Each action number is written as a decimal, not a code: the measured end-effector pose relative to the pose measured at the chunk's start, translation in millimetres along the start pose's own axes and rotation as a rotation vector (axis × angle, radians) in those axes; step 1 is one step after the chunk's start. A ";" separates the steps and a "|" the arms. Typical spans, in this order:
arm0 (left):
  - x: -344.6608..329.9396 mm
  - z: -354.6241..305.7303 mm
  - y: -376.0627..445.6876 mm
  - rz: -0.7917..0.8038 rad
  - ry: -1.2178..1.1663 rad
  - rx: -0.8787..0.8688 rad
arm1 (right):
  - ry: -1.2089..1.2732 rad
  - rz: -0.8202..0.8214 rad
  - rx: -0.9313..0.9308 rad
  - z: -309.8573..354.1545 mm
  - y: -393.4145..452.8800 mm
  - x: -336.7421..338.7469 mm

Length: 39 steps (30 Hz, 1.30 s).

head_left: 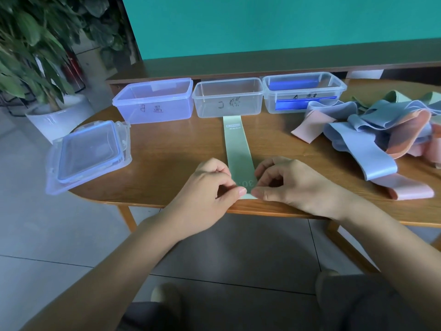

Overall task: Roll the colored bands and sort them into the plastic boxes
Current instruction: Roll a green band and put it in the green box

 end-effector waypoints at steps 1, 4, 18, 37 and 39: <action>1.0 -0.1 1.2 0.004 -0.014 0.022 | 0.008 -0.001 -0.011 0.2 0.3 -0.4; 2.9 0.9 3.1 0.020 -0.055 0.075 | 0.023 -0.025 -0.024 -0.3 0.6 -1.2; -2.9 -4.7 0.2 -0.005 -0.088 -0.096 | -0.040 -0.007 0.344 -2.3 -8.1 -3.1; 1.9 -1.5 -0.5 -0.020 -0.007 -0.108 | -0.145 -0.107 0.341 -2.1 -6.9 -7.5; -0.5 -0.1 -0.6 -0.034 0.028 -0.146 | -0.155 -0.125 0.334 -0.8 -7.3 -8.2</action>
Point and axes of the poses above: each hand's wrist, its own y-axis towards the middle knuckle, its own x-axis out of the back of the hand, z = x × y, the point moved 2 cm from there along y, towards the middle knuckle, and after that the axes turned 3 degrees about -y, right-handed, at the moved point
